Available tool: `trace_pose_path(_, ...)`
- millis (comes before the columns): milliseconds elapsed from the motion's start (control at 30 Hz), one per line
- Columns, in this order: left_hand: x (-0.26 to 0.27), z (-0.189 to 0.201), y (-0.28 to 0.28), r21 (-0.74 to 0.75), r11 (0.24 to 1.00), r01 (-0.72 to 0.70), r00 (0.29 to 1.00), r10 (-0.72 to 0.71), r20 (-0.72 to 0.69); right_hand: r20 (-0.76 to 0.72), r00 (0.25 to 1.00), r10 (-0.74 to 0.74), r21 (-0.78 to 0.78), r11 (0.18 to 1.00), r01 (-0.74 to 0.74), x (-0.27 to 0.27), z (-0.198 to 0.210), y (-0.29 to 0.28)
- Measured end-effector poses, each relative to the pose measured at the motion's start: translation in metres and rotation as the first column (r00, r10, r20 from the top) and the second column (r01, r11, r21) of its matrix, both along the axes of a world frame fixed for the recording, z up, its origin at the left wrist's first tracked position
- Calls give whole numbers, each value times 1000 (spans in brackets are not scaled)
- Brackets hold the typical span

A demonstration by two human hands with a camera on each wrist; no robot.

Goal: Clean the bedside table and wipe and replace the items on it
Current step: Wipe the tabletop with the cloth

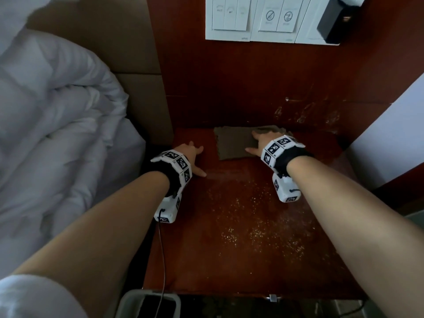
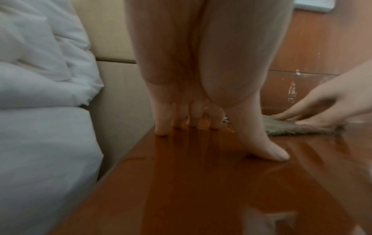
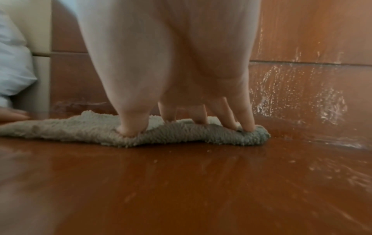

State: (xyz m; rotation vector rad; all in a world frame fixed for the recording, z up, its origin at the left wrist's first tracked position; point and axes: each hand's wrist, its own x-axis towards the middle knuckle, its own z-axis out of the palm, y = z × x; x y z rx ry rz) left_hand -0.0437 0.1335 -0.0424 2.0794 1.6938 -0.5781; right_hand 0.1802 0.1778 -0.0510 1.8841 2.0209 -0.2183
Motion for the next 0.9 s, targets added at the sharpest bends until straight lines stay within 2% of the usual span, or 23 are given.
trace_pose_path(233, 0, -3, 3, -3, 1000, -7, 1000, 7, -10, 24, 999, -21, -28, 999, 22, 5, -2, -5)
trace_pose_path(600, 1, -2, 5, -16, 998, -55, 998, 55, -26, 69, 998, 13, -59, 998, -9, 20, -7, -59)
trace_pose_path(900, 4, -3, 8, -43, 993, -109, 994, 108, -13, 70, 998, -4, -63, 998, 9, 25, -4, -30)
